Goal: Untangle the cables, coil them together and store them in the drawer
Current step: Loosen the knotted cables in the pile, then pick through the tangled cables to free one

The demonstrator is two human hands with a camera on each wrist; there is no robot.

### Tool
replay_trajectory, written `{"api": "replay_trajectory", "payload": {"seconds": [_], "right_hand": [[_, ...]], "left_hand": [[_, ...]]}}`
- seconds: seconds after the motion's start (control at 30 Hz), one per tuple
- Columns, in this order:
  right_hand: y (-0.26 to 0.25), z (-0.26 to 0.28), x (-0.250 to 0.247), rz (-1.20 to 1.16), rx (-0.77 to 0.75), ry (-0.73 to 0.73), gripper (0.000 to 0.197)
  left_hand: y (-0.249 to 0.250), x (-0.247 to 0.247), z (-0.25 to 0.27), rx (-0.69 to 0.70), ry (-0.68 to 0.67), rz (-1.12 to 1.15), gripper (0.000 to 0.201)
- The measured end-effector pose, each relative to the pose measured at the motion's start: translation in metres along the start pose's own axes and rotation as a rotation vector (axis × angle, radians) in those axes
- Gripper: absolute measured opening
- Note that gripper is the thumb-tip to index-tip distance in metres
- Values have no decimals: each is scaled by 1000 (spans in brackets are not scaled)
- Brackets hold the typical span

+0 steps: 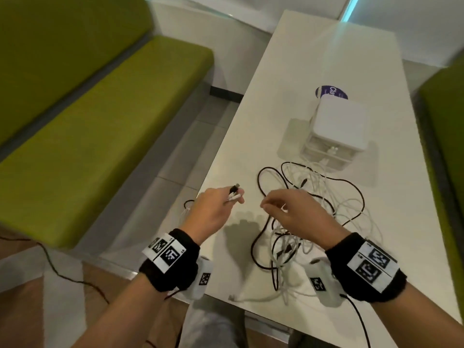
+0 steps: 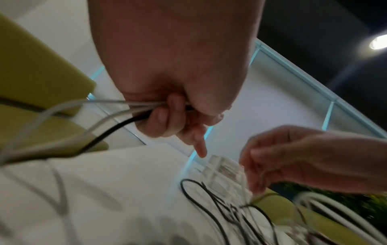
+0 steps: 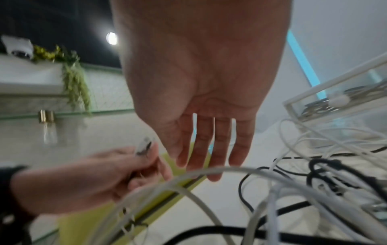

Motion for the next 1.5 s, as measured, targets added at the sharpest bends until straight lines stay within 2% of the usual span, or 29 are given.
{"api": "replay_trajectory", "payload": {"seconds": [0.1,0.23,0.3,0.37,0.4,0.47,0.53,0.6,0.67,0.77,0.87,0.97,1.0,1.27,1.37,1.5], "right_hand": [[-10,35,-11,-29,-101,45,10],[-38,74,31,118,-368,-225,12],[-34,85,64,276,-453,-306,24],[-25,89,95,488,-467,-346,44],[-19,90,106,559,-457,-353,47],[-14,91,115,591,-466,-300,34],[-13,90,112,500,-497,-207,20],[-14,88,103,387,-517,-128,18],[-16,82,88,218,-453,-87,24],[-5,71,57,-113,-205,33,26],[6,64,25,-471,-8,195,22],[10,61,4,-728,79,246,20],[10,60,1,-749,88,257,20],[21,62,-14,-719,87,427,21],[21,63,-12,-686,77,414,20],[21,68,-6,-682,64,361,8]], "left_hand": [[9,23,6,44,-58,-14,25],[13,42,4,76,-75,6,25],[15,48,5,82,-86,-7,27],[13,50,6,68,-97,-7,27],[13,51,7,65,-107,-11,28],[10,52,8,59,-125,-17,29],[7,53,8,51,-136,-3,29],[4,52,8,45,-113,38,28],[3,47,6,37,-48,111,30],[15,38,5,45,36,308,39],[34,35,4,93,67,464,50],[51,45,3,90,44,612,64],[57,50,4,89,22,647,69],[83,78,1,-22,-47,910,49],[87,82,-1,-42,-94,891,53],[89,81,-1,-56,-108,854,56]]}}
Point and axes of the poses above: each hand's wrist, its own z-axis away from the middle knuckle, its own x-axis out of the palm, y = z × x, the point moved 6 cm from there along -z, towards the middle knuckle, and after that the axes turned 5 degrees about x, right-handed, at the moved point
